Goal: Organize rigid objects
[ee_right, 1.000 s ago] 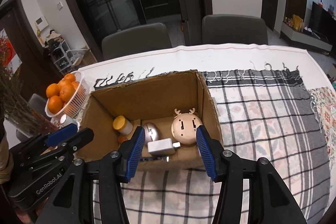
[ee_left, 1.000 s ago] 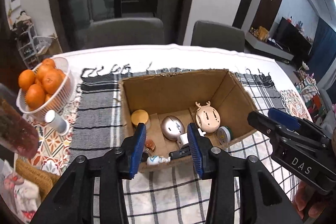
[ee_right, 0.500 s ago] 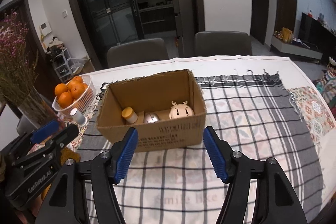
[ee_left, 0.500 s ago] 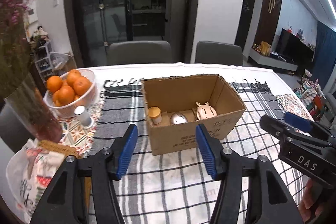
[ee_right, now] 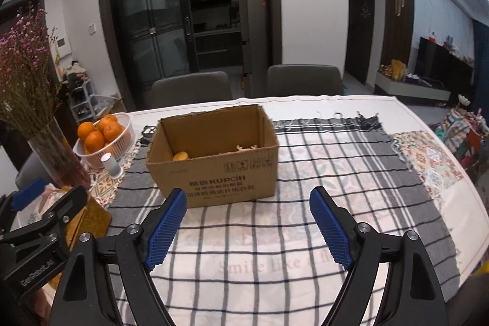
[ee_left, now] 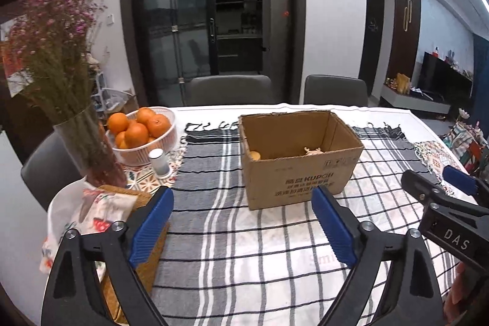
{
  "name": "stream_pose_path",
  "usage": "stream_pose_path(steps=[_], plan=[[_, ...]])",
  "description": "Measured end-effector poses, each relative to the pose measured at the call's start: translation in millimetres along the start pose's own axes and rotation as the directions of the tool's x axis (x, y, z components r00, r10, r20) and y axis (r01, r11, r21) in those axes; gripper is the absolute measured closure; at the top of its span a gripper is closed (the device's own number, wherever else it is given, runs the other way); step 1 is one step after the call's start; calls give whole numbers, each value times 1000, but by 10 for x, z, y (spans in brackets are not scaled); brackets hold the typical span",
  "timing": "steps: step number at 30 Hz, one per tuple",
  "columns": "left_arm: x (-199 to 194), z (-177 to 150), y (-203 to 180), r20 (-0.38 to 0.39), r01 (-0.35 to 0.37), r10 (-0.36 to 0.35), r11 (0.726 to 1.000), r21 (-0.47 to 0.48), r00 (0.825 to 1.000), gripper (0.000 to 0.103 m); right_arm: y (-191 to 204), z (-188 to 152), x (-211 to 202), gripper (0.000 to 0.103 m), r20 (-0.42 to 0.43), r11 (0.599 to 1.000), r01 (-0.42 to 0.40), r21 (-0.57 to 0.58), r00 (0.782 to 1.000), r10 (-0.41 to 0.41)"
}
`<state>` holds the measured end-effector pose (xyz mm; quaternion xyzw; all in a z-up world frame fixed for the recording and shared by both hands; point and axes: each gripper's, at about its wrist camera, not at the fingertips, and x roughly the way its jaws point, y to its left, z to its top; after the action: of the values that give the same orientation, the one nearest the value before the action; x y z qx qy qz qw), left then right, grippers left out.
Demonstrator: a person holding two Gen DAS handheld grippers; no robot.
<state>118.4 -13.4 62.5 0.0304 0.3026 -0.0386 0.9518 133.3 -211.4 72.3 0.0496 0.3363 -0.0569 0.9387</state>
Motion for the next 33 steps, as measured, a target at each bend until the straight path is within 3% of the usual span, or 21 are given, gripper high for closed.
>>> stream_pose_path(steps=[12,33], plan=[[-277,-181,62,49,-46,46,999,-12,998,1,41,-170,-343,13,53,998,60,-21,997,-59],[-573,-247,18,99,-44,46,999,-21,994,0,-4,-245,-603,11,105,999,39,-3,994,-38]])
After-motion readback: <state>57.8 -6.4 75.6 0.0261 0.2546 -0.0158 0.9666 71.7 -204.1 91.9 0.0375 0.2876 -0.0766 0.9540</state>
